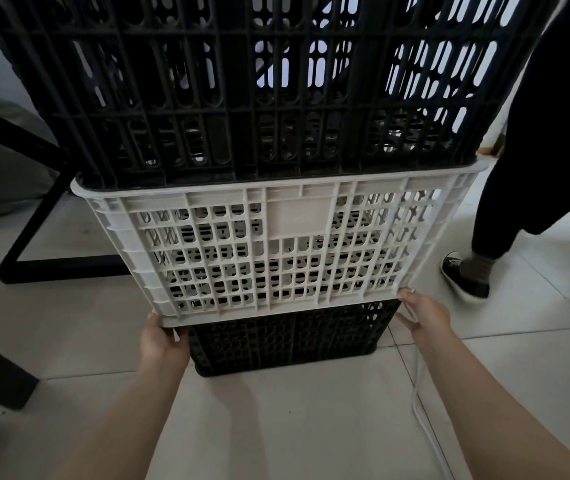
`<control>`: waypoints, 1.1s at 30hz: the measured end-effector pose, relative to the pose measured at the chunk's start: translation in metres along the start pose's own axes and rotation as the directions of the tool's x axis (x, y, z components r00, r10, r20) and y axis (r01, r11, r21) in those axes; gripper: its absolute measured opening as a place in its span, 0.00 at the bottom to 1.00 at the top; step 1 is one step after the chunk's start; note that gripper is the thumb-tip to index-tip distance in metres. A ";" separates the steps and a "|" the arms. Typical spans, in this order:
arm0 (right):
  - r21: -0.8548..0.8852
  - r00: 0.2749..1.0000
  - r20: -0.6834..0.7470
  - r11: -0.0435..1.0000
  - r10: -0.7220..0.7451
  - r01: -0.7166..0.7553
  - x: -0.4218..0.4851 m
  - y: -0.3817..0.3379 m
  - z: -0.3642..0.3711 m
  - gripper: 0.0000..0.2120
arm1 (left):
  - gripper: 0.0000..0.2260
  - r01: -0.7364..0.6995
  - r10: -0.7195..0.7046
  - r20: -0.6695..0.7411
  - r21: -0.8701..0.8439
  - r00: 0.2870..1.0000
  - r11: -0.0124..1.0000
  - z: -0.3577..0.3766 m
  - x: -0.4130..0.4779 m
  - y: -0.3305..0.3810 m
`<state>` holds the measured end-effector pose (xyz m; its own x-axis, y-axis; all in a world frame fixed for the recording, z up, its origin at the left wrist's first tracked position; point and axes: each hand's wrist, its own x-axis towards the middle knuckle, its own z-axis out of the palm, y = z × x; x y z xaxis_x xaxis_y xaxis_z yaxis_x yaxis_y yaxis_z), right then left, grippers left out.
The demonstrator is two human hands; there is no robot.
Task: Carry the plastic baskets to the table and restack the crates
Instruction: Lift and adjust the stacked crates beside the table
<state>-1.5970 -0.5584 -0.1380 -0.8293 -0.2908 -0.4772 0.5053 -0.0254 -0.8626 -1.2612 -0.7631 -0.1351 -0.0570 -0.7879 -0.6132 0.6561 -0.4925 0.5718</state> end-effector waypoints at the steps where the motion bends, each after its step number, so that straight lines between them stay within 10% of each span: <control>1: 0.017 1.000 0.007 1.000 0.000 0.000 0.001 0.002 0.000 0.07 | 0.05 0.006 -0.006 0.003 0.003 1.000 1.000 -0.001 0.000 0.001; 20: -0.210 0.995 0.068 0.974 -0.069 0.082 0.003 -0.002 -0.004 0.06 | 0.05 0.091 -0.089 0.027 -0.068 0.996 0.994 -0.014 0.023 0.007; 33: 0.044 0.999 -0.032 0.998 -0.035 0.036 0.003 0.000 0.002 0.06 | 0.15 0.102 -0.098 0.047 -0.089 0.994 0.991 -0.014 0.016 0.011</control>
<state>-1.5993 -0.5613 -0.1392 -0.8536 -0.2592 -0.4520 0.4850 -0.0783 -0.8710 -1.2442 -0.7760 -0.1468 -0.1568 -0.7522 -0.6400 0.7111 -0.5357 0.4554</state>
